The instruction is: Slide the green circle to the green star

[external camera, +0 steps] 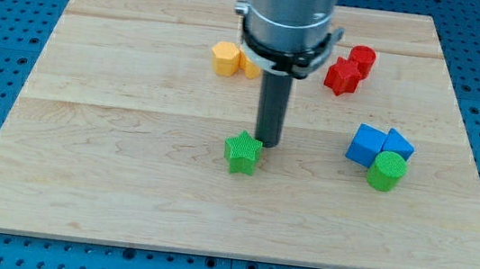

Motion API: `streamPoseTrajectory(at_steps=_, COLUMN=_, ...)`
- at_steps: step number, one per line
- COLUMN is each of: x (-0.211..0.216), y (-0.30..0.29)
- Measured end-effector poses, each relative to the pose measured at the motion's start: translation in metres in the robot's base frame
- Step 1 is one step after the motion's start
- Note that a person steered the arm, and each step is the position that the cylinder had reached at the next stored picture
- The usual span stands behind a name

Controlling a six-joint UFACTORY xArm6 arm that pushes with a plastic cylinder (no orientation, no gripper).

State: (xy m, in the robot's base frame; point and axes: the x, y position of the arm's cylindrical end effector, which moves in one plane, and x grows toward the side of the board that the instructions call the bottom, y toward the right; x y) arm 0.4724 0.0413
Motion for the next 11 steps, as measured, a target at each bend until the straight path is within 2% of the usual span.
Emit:
streamPoseTrajectory(at_steps=1, x=0.003, y=0.027)
streamPoseTrajectory(at_steps=2, x=0.036, y=0.03)
streamPoseTrajectory(at_steps=3, x=0.065, y=0.067)
streamPoseTrajectory(at_steps=4, x=0.075, y=0.122)
streamPoseTrajectory(at_steps=5, x=0.067, y=0.184)
streamPoseTrajectory(at_steps=6, x=0.029, y=0.191)
streamPoseTrajectory(at_steps=7, x=0.02, y=0.169)
streamPoseTrajectory(at_steps=9, x=0.044, y=0.161)
streamPoseTrajectory(at_steps=11, x=0.04, y=0.125)
